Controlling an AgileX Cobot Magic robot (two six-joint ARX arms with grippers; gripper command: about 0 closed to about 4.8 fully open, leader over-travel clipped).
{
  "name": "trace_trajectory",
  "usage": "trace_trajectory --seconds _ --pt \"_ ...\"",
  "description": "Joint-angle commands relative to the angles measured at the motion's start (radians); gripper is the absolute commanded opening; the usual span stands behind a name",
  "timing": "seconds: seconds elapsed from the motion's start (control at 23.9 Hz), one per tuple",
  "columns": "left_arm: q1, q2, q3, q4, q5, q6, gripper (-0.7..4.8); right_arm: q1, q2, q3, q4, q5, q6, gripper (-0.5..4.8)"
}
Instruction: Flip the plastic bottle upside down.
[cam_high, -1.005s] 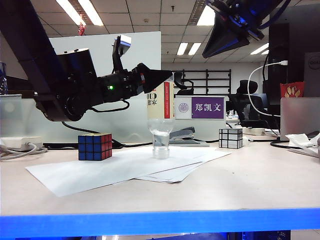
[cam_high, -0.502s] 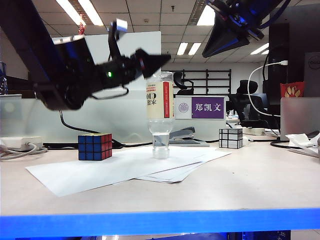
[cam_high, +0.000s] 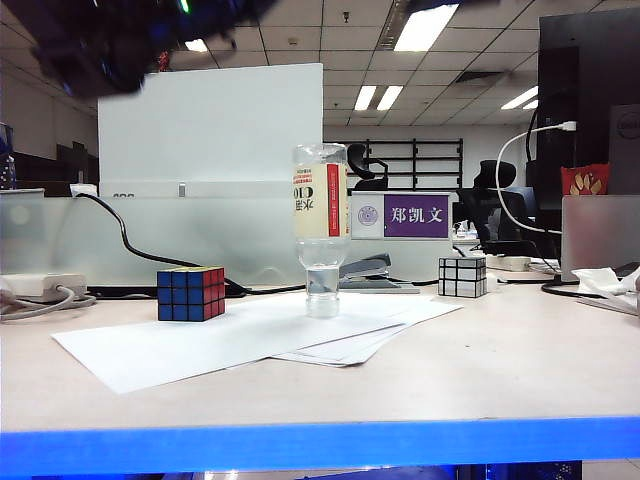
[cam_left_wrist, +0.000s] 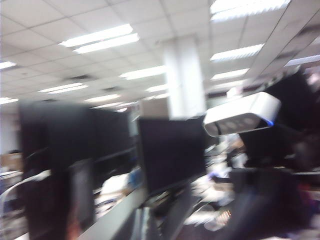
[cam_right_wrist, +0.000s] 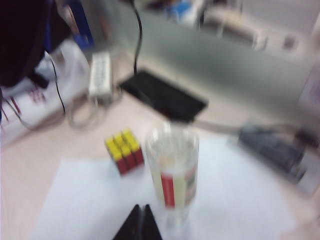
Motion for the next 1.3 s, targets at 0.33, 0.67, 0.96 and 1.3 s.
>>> trace_trajectory --seconds 0.33,0.67,0.96,1.3 --pt "0.057 -0.574 -0.006 -0.186 0.183 -0.229 -0.05 0.0 -0.495 0.026 0.047 0.002 0.074 -0.06" --pt "0.226 -1.12 -0.104 -1.15 -0.065 0.296 -0.05 0.0 -0.742 0.018 -0.077 0.219 0.106 -0.06" --pt "0.237 -1.357 -0.155 -1.955 -0.582 0.817 -0.05 0.001 -0.823 -0.299 0.008 0.336 0.135 -0.06" --pt "0.237 -1.381 -0.538 -1.721 -0.615 0.729 -0.05 0.001 -0.828 -0.649 0.342 0.429 0.133 -0.06"
